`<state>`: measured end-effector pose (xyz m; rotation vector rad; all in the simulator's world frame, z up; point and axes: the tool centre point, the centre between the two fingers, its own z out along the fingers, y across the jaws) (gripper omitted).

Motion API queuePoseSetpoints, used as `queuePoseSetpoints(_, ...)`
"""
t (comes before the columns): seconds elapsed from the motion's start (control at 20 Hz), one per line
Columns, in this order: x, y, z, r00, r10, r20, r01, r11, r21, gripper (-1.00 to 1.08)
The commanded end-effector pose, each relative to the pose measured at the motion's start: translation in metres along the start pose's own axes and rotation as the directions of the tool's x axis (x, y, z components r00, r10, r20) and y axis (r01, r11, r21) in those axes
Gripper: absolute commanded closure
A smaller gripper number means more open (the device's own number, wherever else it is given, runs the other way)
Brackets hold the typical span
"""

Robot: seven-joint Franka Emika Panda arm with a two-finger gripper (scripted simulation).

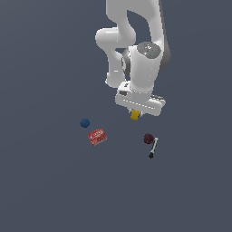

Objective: Pick up a designated object from a clutter of objects.

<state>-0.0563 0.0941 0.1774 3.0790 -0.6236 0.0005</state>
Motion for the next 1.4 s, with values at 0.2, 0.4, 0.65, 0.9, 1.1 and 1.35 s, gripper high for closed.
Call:
queuePoseSetpoints(0.2, -0.01, -0.004, -0.065, 1.0, 0.0, 0.0, 0.0, 1.0, 0.0, 1.08)
queuePoseSetpoints(0.4, -0.015, -0.006, -0.104, 1.0, 0.0, 0.0, 0.0, 1.0, 0.0, 1.08)
queuePoseSetpoints(0.65, -0.02, -0.009, -0.143, 1.0, 0.0, 0.0, 0.0, 1.0, 0.0, 1.08)
queuePoseSetpoints(0.9, -0.023, -0.011, -0.171, 1.0, 0.001, 0.0, -0.001, 1.0, 0.0, 1.08)
queuePoseSetpoints(1.1, -0.023, -0.013, -0.185, 1.0, 0.001, 0.0, -0.001, 1.0, 0.0, 1.08)
queuePoseSetpoints(1.35, -0.023, -0.014, -0.19, 1.0, 0.001, 0.0, -0.001, 1.0, 0.0, 1.08)
